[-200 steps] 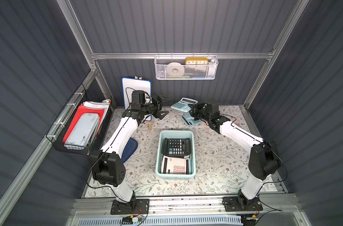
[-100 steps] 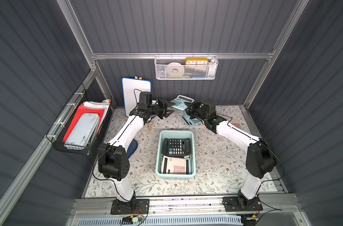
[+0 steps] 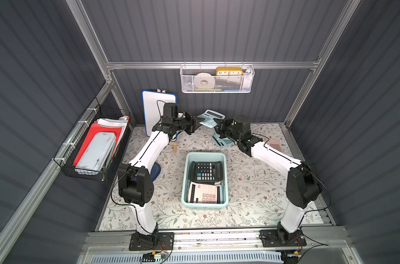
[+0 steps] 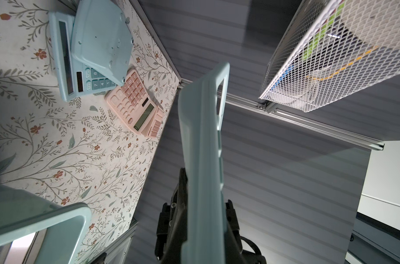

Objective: Put the calculator in the storage box
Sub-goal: Adjust the calculator.

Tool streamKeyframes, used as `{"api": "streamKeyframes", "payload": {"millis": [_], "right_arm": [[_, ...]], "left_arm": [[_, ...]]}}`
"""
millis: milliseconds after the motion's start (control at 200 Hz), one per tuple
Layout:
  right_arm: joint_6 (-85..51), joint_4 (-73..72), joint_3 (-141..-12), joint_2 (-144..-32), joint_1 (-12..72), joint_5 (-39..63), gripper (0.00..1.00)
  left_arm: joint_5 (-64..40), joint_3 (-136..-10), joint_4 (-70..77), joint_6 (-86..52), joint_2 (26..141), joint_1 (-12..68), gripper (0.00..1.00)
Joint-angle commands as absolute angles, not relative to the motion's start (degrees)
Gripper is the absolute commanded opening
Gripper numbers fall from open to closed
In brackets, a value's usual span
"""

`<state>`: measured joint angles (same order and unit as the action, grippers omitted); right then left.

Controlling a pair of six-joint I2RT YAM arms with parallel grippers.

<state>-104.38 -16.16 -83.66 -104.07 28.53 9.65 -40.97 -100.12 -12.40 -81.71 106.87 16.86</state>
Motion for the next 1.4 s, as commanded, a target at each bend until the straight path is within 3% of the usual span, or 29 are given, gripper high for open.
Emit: {"api": "streamKeyframes", "payload": {"millis": [0,90,295,425,515,961,1211,1396], "right_arm": [[-102.41,-17.23,-83.70,-102.43,28.92,11.55,0.37],[-100.21,-14.98,-82.91,-101.11,28.28,13.07,0.49],[-92.46,-7.08,-81.25,-97.72,24.42,22.16,0.66],[-83.50,2.76,-82.54,-95.77,21.89,28.30,0.73],[-77.32,8.85,-83.39,-94.93,20.04,32.35,0.74],[-44.42,39.62,-101.40,-106.99,15.64,52.54,0.70],[-45.35,35.95,-104.22,-112.56,15.58,61.81,0.65],[-47.44,32.76,-103.28,-113.76,15.73,67.50,0.55]], "left_arm": [[-43.20,-103.02,-14.44,-77.96,108.31,16.49,0.06],[-45.11,-104.64,-17.60,-75.31,108.59,15.79,0.05],[-51.12,-109.82,-32.53,-63.84,109.57,13.77,0.06],[-53.61,-113.35,-45.22,-53.18,110.40,12.69,0.07],[-54.80,-107.73,-41.68,-54.09,106.86,11.49,0.09],[-54.05,-103.89,-51.48,-48.90,102.21,11.23,0.08],[-56.86,-99.47,-51.30,-49.40,99.23,14.24,0.07],[-57.44,-98.35,-51.28,-49.31,99.04,15.81,0.06]]}}
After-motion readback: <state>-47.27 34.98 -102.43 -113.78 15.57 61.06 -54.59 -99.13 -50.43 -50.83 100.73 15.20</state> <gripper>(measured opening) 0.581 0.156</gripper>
